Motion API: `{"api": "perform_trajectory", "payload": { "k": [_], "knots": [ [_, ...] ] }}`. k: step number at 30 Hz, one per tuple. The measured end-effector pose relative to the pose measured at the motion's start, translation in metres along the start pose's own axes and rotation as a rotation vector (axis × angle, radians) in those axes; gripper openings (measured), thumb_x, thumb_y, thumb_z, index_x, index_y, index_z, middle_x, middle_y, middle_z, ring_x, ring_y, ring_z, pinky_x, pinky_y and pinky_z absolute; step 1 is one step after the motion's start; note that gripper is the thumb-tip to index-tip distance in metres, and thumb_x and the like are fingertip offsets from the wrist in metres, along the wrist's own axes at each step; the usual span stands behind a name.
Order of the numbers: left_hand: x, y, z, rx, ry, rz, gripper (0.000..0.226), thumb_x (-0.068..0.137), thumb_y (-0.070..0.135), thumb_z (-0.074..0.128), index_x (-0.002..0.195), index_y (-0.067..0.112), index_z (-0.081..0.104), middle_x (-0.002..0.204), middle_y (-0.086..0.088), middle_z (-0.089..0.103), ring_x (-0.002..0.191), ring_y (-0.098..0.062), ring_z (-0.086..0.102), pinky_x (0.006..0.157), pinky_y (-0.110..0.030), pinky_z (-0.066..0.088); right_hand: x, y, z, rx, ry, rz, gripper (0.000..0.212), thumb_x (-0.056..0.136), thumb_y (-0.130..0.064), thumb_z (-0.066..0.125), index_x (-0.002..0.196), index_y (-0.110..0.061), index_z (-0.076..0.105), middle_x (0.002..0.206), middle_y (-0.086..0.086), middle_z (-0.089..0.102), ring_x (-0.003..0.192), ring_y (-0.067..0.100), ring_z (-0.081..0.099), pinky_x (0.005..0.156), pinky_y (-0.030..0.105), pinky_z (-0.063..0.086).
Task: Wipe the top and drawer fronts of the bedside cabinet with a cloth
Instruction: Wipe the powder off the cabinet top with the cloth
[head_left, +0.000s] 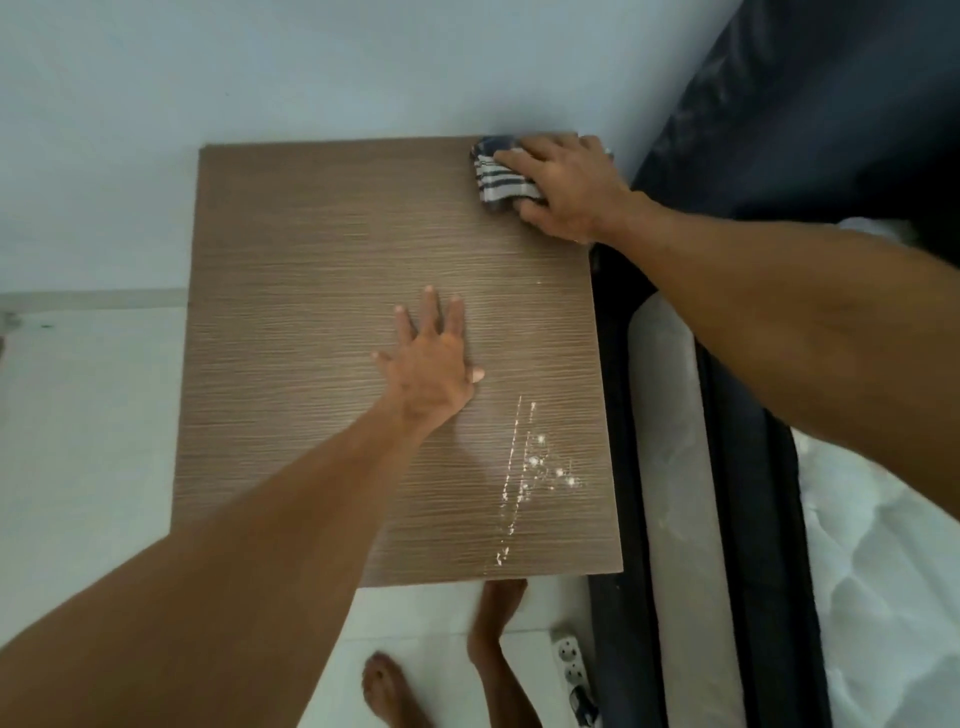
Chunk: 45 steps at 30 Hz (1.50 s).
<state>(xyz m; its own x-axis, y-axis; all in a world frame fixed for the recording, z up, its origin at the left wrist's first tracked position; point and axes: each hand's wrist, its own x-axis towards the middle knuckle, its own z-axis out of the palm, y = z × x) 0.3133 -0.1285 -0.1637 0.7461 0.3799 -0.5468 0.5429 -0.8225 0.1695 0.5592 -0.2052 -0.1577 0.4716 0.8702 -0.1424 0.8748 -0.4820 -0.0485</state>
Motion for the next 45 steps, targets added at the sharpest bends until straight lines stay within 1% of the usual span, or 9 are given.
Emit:
{"api": "perform_trajectory", "payload": {
  "k": [2, 4, 9, 19, 27, 31, 37, 41, 45],
  "knots": [
    [-0.001, 0.001, 0.000, -0.008, -0.008, 0.002, 0.090, 0.090, 0.043, 0.059, 0.154, 0.026, -0.004, 0.162, -0.003, -0.015, 0.148, -0.040, -0.007, 0.107, -0.071, 0.025, 0.007, 0.003, 0.001, -0.133, -0.032, 0.027, 0.071, 0.085, -0.068, 0.020, 0.146, -0.034, 0.036, 0.153, 0.008, 0.036, 0.133, 0.034, 0.037, 0.106, 0.055, 0.024],
    [0.000, 0.001, 0.001, -0.017, -0.004, 0.007, 0.090, 0.090, 0.042, 0.059, 0.153, 0.027, -0.004, 0.162, -0.003, -0.016, 0.147, -0.040, -0.008, 0.107, -0.071, 0.024, 0.013, 0.004, 0.004, -0.121, -0.054, 0.039, 0.076, 0.086, -0.074, 0.008, 0.149, -0.036, 0.029, 0.157, 0.007, 0.027, 0.140, 0.032, 0.029, 0.109, 0.056, 0.021],
    [0.000, 0.001, 0.002, -0.004, -0.011, -0.010, 0.091, 0.091, 0.041, 0.059, 0.153, 0.027, -0.006, 0.162, -0.002, -0.019, 0.148, -0.039, -0.010, 0.108, -0.071, 0.023, 0.007, -0.003, 0.031, 0.077, -0.104, 0.119, 0.071, 0.090, -0.074, 0.008, 0.153, -0.043, 0.004, 0.164, 0.005, -0.002, 0.149, 0.033, -0.004, 0.116, 0.062, 0.000],
    [-0.001, 0.002, 0.001, -0.033, -0.008, -0.009, 0.093, 0.089, 0.042, 0.061, 0.154, 0.027, -0.004, 0.162, 0.000, -0.017, 0.148, -0.037, -0.010, 0.109, -0.070, 0.020, -0.073, -0.055, 0.049, 0.059, -0.062, 0.108, 0.068, 0.089, -0.074, -0.001, 0.152, -0.046, -0.005, 0.164, 0.008, -0.006, 0.149, 0.036, -0.006, 0.115, 0.063, 0.000],
    [-0.006, -0.019, 0.023, 0.006, 0.059, 0.140, 0.091, 0.085, 0.037, 0.059, 0.154, 0.020, 0.001, 0.163, -0.012, 0.000, 0.149, -0.035, 0.001, 0.115, -0.061, 0.022, -0.145, -0.115, 0.065, 0.048, -0.054, 0.091, 0.066, 0.092, -0.070, 0.005, 0.153, -0.045, -0.001, 0.164, 0.008, 0.000, 0.149, 0.035, -0.001, 0.115, 0.059, 0.002],
    [-0.031, -0.027, 0.034, 0.014, 0.049, 0.191, 0.097, 0.085, 0.034, 0.064, 0.154, 0.012, 0.001, 0.163, -0.014, -0.001, 0.149, -0.034, 0.002, 0.118, -0.055, 0.020, -0.177, -0.143, 0.072, 0.056, -0.066, 0.118, 0.066, 0.092, -0.070, 0.005, 0.152, -0.045, -0.005, 0.164, 0.007, -0.002, 0.149, 0.034, -0.003, 0.116, 0.060, 0.002],
    [-0.062, -0.044, 0.048, 0.040, 0.033, 0.249, 0.092, 0.084, 0.017, 0.062, 0.153, 0.006, 0.003, 0.162, -0.015, -0.001, 0.150, -0.032, 0.000, 0.118, -0.052, 0.022, -0.229, -0.188, 0.082, 0.064, -0.066, 0.126, 0.064, 0.094, -0.068, 0.011, 0.153, -0.045, -0.001, 0.164, 0.005, 0.001, 0.149, 0.033, 0.000, 0.117, 0.059, 0.005],
    [-0.085, -0.050, 0.057, 0.056, 0.055, 0.260, 0.088, 0.085, 0.015, 0.062, 0.153, 0.008, 0.008, 0.162, -0.014, 0.001, 0.149, -0.034, 0.005, 0.117, -0.052, 0.024, -0.261, -0.218, 0.085, 0.046, -0.051, 0.154, 0.062, 0.096, -0.062, 0.023, 0.153, -0.040, 0.016, 0.161, 0.003, 0.019, 0.145, 0.032, 0.021, 0.109, 0.056, 0.025],
    [-0.104, -0.058, 0.070, 0.070, 0.061, 0.280, 0.085, 0.086, 0.015, 0.062, 0.153, 0.010, 0.010, 0.163, -0.012, 0.001, 0.149, -0.033, 0.005, 0.118, -0.051, 0.023, -0.290, -0.251, 0.086, 0.100, 0.028, 0.165, 0.060, 0.090, -0.045, 0.057, 0.145, -0.029, 0.040, 0.147, 0.007, 0.045, 0.120, 0.034, 0.046, 0.089, 0.056, 0.045]
  ]
}}
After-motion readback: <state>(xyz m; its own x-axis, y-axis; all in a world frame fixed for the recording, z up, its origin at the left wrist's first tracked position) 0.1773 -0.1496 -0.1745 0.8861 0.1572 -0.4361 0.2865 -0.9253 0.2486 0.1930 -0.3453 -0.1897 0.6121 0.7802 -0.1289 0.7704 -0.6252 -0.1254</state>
